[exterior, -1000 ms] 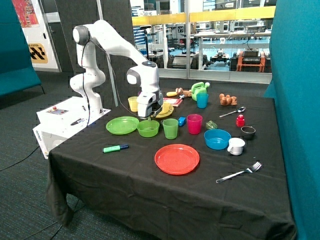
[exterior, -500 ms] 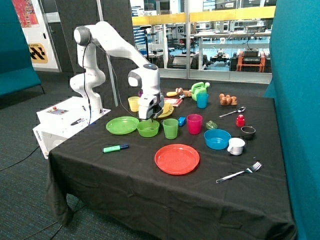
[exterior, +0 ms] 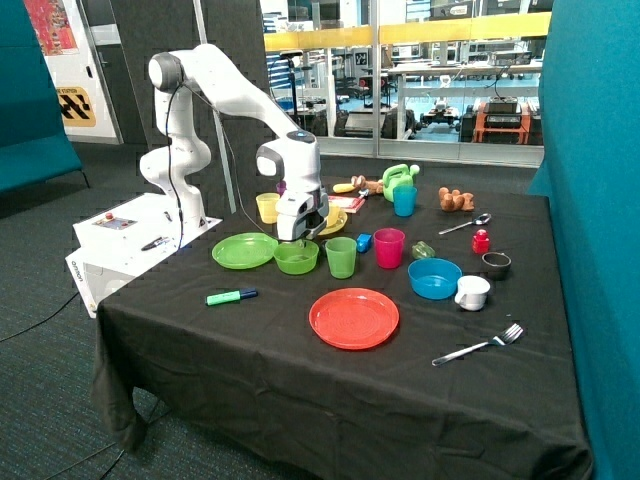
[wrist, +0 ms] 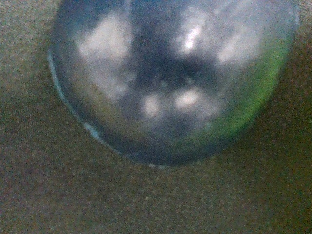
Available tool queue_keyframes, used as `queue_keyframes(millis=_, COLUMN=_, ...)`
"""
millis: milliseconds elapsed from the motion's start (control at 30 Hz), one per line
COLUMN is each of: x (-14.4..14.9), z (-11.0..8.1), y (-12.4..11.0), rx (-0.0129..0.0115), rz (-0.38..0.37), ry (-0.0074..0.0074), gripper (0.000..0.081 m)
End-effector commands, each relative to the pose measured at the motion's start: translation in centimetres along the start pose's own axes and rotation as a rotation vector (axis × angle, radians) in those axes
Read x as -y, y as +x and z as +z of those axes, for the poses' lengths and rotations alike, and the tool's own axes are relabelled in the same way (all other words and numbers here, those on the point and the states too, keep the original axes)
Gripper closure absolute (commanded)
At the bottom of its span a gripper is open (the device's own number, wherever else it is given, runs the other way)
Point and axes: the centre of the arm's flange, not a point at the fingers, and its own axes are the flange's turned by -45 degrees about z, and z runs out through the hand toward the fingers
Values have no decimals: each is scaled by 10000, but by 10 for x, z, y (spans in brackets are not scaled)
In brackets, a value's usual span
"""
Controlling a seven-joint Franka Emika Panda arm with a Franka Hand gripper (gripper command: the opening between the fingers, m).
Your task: Place the bowls on the appropriate plate
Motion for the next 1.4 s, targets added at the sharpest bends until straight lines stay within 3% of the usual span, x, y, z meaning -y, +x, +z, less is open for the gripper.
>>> queue_keyframes(millis=0, x=2, z=3, y=1, rx=-18, rz=84, ry=-29, gripper=747)
queue_keyframes(millis=167, x=2, z=3, y=1, rx=-18, rz=120, ry=-29, gripper=806)
queue_keyframes(millis=733, x=0, z=4, y=1, rx=-18, rz=52, ry=-29, gripper=808)
queue_keyframes(millis=1367, x=9, z=-8, y=4, rx=-18, rz=-155, ry=-29, gripper=808)
